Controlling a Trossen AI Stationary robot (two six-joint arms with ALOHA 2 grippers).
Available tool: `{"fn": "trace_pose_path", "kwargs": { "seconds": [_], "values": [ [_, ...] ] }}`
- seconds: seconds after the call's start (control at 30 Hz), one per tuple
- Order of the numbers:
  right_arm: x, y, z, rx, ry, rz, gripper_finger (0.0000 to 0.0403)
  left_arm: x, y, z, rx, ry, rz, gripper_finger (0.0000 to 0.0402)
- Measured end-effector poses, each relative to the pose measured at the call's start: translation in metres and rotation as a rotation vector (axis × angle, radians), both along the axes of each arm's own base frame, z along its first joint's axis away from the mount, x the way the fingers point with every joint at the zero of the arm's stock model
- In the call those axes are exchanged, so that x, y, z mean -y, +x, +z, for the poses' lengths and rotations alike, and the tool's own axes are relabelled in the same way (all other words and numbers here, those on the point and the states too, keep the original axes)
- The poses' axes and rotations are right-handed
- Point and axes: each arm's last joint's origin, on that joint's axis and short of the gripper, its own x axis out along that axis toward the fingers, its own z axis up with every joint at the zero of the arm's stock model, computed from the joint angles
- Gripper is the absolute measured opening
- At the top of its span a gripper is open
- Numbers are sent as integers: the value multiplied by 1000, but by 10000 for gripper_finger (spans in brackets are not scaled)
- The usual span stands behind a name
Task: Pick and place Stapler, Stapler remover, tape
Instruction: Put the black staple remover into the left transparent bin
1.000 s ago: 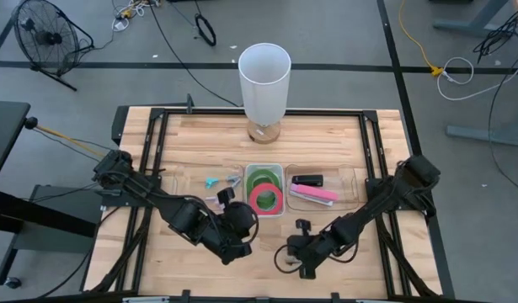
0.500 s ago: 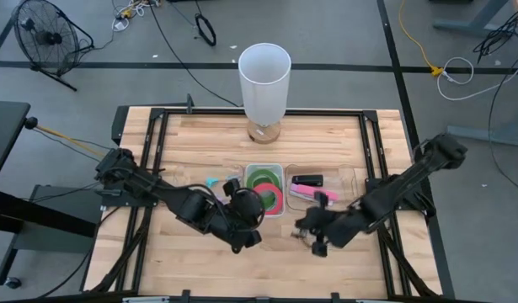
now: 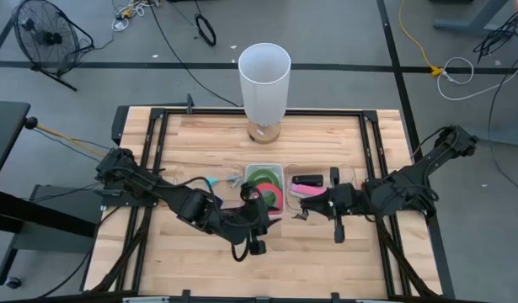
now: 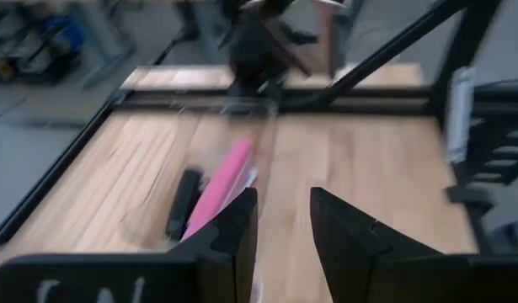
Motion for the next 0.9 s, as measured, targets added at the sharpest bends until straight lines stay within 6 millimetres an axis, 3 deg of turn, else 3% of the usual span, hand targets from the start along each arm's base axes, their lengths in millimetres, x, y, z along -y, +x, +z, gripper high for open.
{"fn": "trace_pose_path", "kwargs": {
  "seconds": [0.33, 0.9],
  "values": [
    [-3, 2, 15, 138, -58, 57, 9, -6, 16, 22, 193, -4, -151, 115],
    [-3, 4, 20, 190, -113, 82, 9, -18, 23, 28, 246, -45, -196, 115]
  ]
}}
